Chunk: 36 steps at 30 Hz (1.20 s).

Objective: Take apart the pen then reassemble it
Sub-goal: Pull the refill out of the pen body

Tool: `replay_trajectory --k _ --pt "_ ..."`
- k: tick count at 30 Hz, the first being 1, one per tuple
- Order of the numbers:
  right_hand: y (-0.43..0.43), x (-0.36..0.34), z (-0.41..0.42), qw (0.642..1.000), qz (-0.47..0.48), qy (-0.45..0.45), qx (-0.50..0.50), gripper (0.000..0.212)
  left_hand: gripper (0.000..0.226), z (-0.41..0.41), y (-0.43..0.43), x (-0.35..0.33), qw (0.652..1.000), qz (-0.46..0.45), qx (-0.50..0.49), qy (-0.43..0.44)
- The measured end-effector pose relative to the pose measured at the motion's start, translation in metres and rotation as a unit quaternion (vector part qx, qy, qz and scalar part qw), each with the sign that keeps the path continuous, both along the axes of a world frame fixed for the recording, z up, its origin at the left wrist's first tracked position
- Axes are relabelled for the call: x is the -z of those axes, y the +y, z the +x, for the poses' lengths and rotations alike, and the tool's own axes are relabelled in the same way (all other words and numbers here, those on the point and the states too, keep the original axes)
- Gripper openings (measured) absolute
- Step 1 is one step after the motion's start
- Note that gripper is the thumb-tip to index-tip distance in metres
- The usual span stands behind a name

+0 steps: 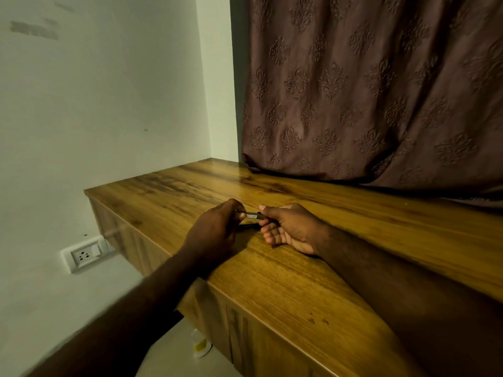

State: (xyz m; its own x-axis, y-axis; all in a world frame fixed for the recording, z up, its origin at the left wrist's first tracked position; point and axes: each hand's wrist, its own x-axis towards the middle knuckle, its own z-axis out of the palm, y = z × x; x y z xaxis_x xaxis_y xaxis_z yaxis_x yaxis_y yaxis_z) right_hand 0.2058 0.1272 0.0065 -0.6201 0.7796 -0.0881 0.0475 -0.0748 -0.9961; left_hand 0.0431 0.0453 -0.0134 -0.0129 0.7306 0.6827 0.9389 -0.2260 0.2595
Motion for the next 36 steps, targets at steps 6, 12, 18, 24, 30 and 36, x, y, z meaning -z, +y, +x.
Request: replay_trajectory --k 6,12,18,24,30,36 --pt "0.0014 0.0008 0.0001 1.0 -0.007 -0.003 -0.005 0.033 0.018 0.0046 -0.0016 -0.0028 1.0 0.026 -0.001 -0.012" --pt "0.0012 -0.0009 -0.0006 1.0 -0.011 -0.015 -0.009 0.033 0.023 0.0047 -0.0038 -0.0045 0.999 0.051 -0.008 0.002" --pt "0.0035 -0.0028 0.0003 0.999 -0.027 -0.014 -0.027 0.032 0.016 0.0012 -0.0003 -0.0043 0.998 0.05 -0.007 0.028" --pt "0.0025 -0.0024 -0.0003 0.999 -0.029 -0.009 -0.021 0.033 0.014 -0.0009 0.001 -0.0025 0.999 0.039 0.006 0.009" --pt "0.0028 -0.0005 0.0003 0.999 -0.022 0.007 -0.026 0.031 0.014 -0.0004 -0.0007 -0.0018 0.999 0.043 -0.002 -0.012" --pt "0.0035 0.0023 0.0046 0.997 -0.023 0.063 -0.044 0.028 0.013 -0.0015 0.0008 0.0003 0.999 0.007 -0.01 -0.047"
